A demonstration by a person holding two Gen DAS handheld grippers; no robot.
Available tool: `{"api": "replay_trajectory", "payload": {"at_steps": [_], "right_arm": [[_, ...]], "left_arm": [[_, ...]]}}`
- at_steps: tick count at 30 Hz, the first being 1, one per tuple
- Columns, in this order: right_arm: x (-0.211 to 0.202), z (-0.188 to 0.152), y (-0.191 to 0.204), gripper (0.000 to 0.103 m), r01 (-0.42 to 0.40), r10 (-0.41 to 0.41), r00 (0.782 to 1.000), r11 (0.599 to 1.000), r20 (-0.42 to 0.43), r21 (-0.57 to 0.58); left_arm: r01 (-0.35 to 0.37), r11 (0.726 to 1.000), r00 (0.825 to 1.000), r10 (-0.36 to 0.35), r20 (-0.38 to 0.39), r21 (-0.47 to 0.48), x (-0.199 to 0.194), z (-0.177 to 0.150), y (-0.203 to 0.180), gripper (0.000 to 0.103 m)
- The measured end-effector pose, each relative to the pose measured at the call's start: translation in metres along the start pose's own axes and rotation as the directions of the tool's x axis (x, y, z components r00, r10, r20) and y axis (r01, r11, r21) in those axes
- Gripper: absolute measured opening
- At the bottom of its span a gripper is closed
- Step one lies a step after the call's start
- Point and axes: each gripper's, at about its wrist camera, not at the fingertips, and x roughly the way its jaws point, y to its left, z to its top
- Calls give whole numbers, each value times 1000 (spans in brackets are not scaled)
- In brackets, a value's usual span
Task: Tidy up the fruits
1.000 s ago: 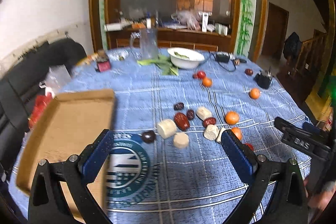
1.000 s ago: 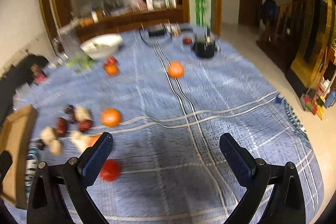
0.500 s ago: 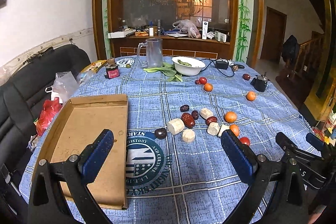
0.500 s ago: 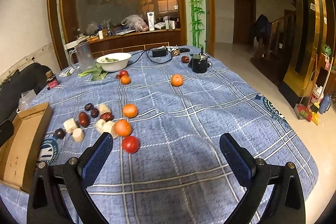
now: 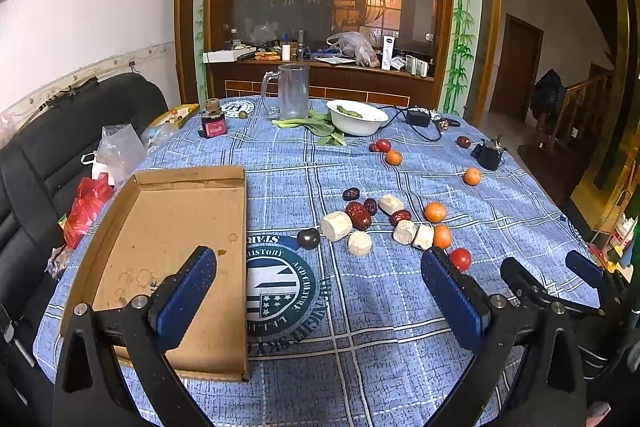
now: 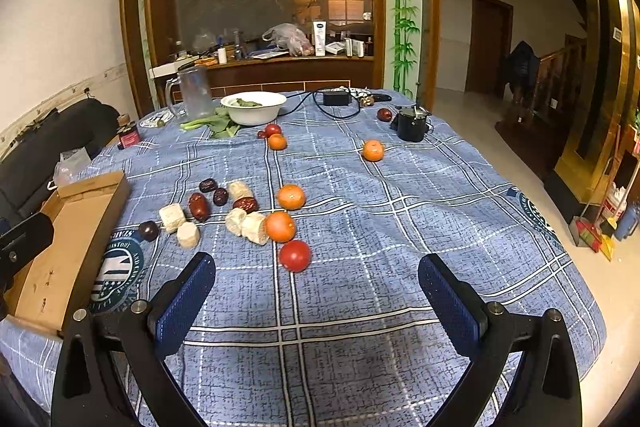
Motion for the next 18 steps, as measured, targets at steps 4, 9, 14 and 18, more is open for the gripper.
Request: {"api": "replay_trajectory", "payload": {"at_steps": [4,9,14,18], "right_arm": [[2,-2,2,102,-7,7,1000,1000,-8,-6],[12,-6,2,102,-17,16,999,1000,-30,-15],[30,-9,-9,102,-24,25,997,1000,-76,5],[45,-9,-19,102,-46,50,992,998,-118,36]], "left_arm": [[4,1000,1000,-4,-8,1,2,-1,0,102],[15,1000,999,-15,-33,-4,13,-2,3,102],[0,995,997,-7,-78,-95,33,1,34,102],[-25,987,994,8,-107,-161,50,2,58,102]]}}
